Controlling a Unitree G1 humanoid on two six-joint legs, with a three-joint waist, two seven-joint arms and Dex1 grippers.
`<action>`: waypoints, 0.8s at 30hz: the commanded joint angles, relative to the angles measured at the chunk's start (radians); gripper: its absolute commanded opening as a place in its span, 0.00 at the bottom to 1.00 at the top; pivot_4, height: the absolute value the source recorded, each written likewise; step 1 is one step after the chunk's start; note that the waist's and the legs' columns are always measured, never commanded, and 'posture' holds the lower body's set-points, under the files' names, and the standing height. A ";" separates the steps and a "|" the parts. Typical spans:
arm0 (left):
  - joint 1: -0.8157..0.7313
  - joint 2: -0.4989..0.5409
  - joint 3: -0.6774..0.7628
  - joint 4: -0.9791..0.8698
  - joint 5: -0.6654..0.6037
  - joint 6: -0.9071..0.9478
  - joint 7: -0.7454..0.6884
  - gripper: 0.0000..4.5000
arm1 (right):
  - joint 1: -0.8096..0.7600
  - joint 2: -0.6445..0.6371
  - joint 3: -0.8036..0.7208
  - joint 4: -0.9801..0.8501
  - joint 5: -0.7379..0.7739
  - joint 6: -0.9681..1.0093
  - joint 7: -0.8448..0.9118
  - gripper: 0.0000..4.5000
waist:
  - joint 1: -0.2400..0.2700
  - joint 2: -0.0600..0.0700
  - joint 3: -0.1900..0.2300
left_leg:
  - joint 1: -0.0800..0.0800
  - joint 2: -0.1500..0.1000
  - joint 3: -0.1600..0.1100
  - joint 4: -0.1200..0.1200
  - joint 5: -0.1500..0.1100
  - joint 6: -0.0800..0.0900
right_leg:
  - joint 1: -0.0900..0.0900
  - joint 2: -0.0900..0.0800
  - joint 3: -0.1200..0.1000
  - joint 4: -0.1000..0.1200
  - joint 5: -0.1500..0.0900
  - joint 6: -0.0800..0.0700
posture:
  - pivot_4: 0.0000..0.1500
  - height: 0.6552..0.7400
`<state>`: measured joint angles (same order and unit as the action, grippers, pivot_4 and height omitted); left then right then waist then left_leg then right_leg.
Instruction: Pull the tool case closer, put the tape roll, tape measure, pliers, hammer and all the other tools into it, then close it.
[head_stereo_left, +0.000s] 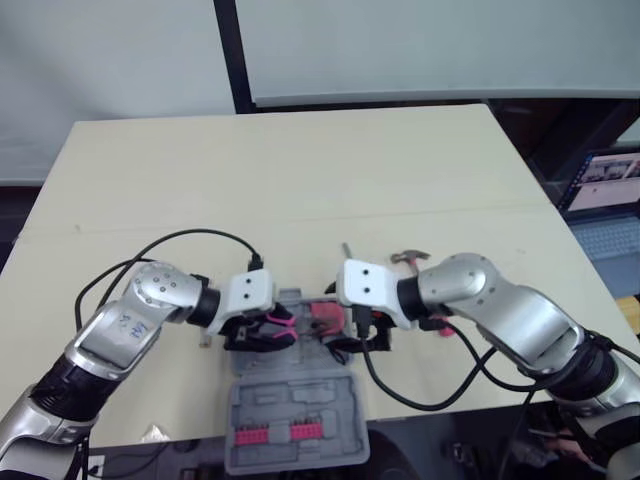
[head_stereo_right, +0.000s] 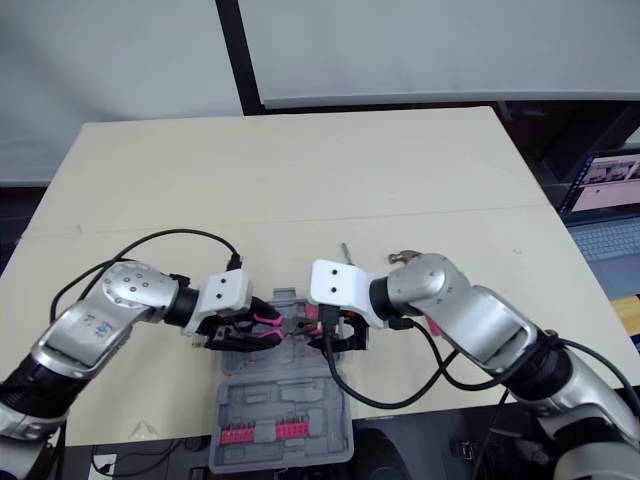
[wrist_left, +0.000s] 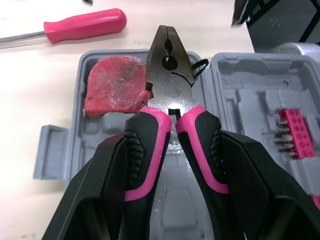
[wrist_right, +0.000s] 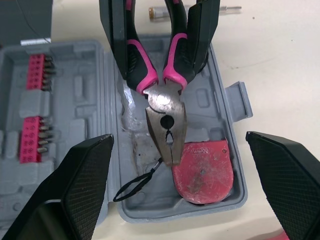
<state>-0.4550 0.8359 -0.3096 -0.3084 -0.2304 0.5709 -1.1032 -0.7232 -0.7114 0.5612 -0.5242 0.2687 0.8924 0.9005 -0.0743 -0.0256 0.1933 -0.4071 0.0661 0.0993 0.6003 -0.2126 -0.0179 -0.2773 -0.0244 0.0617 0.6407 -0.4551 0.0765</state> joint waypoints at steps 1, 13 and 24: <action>-0.024 -0.021 0.003 -0.028 0.005 0.012 0.012 0.53 | -0.017 0.020 0.016 -0.002 -0.042 -0.019 -0.012 1.00 | 0.000 0.000 0.000 | 0.000 0.000 0.000 0.001 0.000 0.000 | 0.000 0.000 0.000 0.001 0.000 0.000 | 1.00 1.00; -0.049 -0.077 -0.025 -0.041 0.024 0.049 0.043 0.53 | 0.007 0.058 0.084 0.063 -0.169 -0.086 -0.006 1.00 | 0.017 0.000 0.000 | 0.000 0.000 -0.001 0.003 0.000 0.000 | 0.000 0.000 -0.001 0.003 0.000 0.000 | 1.00 1.00; -0.060 -0.085 -0.022 -0.031 0.025 0.046 0.043 0.53 | 0.021 0.087 0.094 0.076 -0.219 -0.119 0.008 0.71 | 0.019 0.000 0.000 | 0.000 0.000 -0.001 0.005 0.000 0.000 | 0.000 0.000 -0.001 0.004 0.000 0.000 | 1.00 1.00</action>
<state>-0.4995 0.7565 -0.3435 -0.3096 -0.2055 0.6248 -1.0607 -0.7042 -0.6309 0.6639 -0.4263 0.0571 0.7904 0.8998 -0.0550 -0.0258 0.1933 -0.4074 0.0661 0.0983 0.6049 -0.2123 -0.0177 -0.2771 -0.0243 0.0606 0.6450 -0.4552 0.0766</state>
